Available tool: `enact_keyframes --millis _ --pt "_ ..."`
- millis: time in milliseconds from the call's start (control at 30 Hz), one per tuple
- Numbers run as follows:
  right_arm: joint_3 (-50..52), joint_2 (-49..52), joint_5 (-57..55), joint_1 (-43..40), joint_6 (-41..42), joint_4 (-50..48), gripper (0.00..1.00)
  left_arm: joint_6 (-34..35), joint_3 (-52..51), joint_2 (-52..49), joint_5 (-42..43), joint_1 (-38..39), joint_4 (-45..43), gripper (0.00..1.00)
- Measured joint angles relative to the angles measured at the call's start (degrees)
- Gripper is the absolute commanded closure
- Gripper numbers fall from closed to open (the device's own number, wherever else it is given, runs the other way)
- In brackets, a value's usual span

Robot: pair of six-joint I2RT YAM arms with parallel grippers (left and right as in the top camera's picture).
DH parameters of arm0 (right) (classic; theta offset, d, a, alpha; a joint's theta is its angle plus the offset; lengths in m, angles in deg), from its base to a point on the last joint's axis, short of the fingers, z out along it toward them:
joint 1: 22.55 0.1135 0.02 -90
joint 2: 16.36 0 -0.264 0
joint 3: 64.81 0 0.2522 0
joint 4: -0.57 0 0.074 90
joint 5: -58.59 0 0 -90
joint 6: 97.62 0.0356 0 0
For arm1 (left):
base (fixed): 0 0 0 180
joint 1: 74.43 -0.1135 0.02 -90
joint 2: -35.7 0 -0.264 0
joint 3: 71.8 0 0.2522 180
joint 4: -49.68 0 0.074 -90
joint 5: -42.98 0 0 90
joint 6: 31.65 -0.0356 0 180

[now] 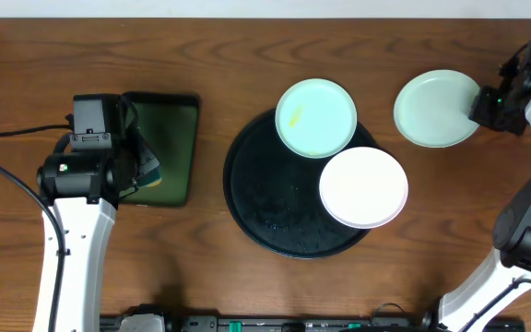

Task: Clean dirty plates on tray and stack at the side
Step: 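Lower the green plate onto the table and open the right gripper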

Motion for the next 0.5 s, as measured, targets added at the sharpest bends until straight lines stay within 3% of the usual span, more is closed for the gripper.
enact_keyframes --millis 133,167,233,267,367,500 --pt "0.0 0.0 -0.26 -1.73 1.09 0.02 0.96 0.02 0.0 0.0 0.0 0.0 -0.02 0.93" --pt "0.0 0.0 -0.37 -1.92 1.2 0.07 0.92 0.0 0.0 0.0 -0.02 0.0 -0.02 0.92" --pt "0.0 0.0 -0.33 -1.97 1.6 0.24 0.67 0.0 0.0 0.0 0.0 0.0 -0.09 0.92" --pt "0.0 0.0 -0.35 -1.86 1.75 0.33 0.61 0.0 0.0 0.0 0.0 0.0 -0.15 0.93" --pt "0.02 0.0 -0.2 -1.66 2.43 0.46 0.48 0.0 0.0 0.0 0.0 0.0 -0.22 0.93" --pt "0.02 0.0 1.27 -1.25 1.99 0.44 0.44 0.0 0.0 0.0 0.0 0.0 -0.24 0.93"
